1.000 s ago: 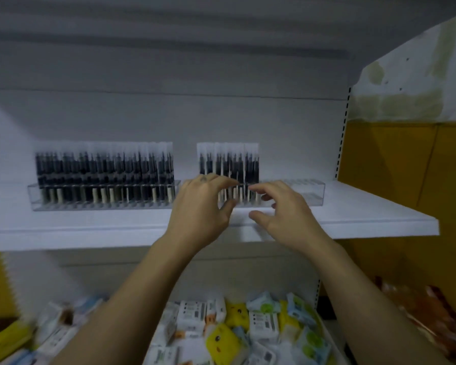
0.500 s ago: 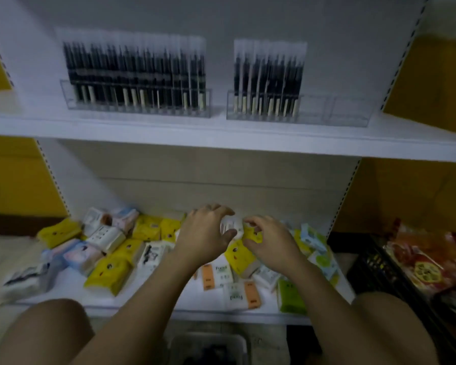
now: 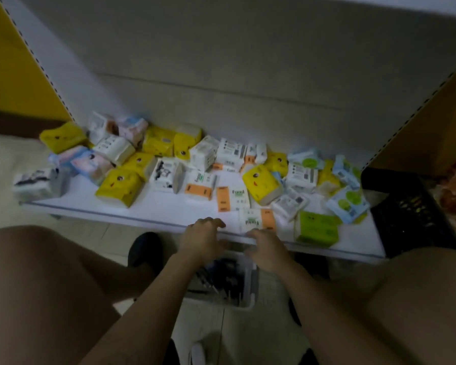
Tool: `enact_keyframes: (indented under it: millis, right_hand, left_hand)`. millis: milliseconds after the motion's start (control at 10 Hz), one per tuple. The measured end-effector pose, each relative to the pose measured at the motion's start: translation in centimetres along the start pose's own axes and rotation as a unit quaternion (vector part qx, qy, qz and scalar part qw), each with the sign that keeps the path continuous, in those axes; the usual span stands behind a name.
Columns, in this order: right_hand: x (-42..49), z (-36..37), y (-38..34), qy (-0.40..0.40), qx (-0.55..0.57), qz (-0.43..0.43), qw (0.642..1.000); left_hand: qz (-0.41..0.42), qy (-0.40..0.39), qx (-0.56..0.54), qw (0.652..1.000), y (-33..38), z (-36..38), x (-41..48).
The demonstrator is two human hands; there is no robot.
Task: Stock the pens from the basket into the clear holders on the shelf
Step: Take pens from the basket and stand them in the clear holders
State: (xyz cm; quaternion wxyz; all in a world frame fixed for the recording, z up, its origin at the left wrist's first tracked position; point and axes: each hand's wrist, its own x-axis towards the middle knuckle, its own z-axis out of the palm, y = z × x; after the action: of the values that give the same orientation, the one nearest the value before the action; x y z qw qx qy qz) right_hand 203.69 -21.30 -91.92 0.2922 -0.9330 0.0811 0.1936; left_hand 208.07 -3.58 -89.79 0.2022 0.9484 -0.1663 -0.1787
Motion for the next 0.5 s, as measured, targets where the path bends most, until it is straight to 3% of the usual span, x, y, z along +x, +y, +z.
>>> enact_keyframes:
  millis: [200,500]
  right_hand:
    - [0.1,5.7,3.6,-0.134,0.005,0.057,0.989]
    - [3.1,9.2,6.0,-0.177,-0.001,0.125,0.976]
  left_hand:
    - [-0.085,-0.092,-0.071,0.99,-3.5,5.9,0.3]
    - [-0.134,-0.237,0.006,0.962,-8.1,12.1,0.9]
